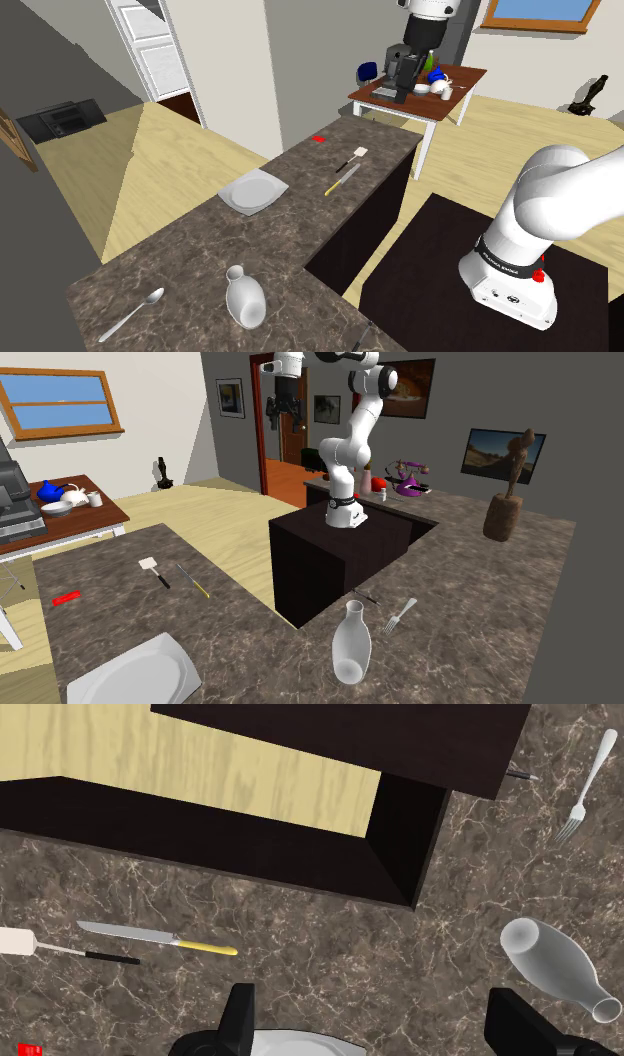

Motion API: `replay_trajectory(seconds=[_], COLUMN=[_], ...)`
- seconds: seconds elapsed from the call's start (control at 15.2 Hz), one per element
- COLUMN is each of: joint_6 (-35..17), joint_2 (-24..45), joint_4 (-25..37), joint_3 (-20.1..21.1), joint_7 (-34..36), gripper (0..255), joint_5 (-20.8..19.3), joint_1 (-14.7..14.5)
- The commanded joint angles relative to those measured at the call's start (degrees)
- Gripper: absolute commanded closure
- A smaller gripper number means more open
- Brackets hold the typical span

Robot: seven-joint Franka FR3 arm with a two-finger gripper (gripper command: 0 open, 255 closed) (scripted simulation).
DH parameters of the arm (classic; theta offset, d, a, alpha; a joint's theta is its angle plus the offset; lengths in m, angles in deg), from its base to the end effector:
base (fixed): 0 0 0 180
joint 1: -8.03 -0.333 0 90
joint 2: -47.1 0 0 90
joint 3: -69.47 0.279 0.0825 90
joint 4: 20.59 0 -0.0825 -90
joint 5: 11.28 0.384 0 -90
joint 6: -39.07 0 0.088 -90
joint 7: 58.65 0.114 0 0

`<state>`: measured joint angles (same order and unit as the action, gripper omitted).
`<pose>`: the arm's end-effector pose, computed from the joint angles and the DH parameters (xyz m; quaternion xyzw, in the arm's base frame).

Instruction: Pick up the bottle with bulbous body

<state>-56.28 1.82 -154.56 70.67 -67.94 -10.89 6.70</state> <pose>0.3421 0.0173 0.5761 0.9933 0.1000 0.0577 0.0076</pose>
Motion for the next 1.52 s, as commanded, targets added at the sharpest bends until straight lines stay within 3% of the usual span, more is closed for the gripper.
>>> replay_trajectory(seconds=[0.0, 0.86, 1.45], joint_6=[0.0, -16.95, -27.99], joint_2=[0.0, 13.22, 28.92], joint_4=[0.0, -4.29, -0.11], joint_3=[0.0, 13.16, 22.31], joint_7=[0.0, 13.6, 24.34], gripper=[0, 0, 0], joint_5=[0.0, 5.97, 4.71], joint_1=[0.0, -3.83, -4.63])
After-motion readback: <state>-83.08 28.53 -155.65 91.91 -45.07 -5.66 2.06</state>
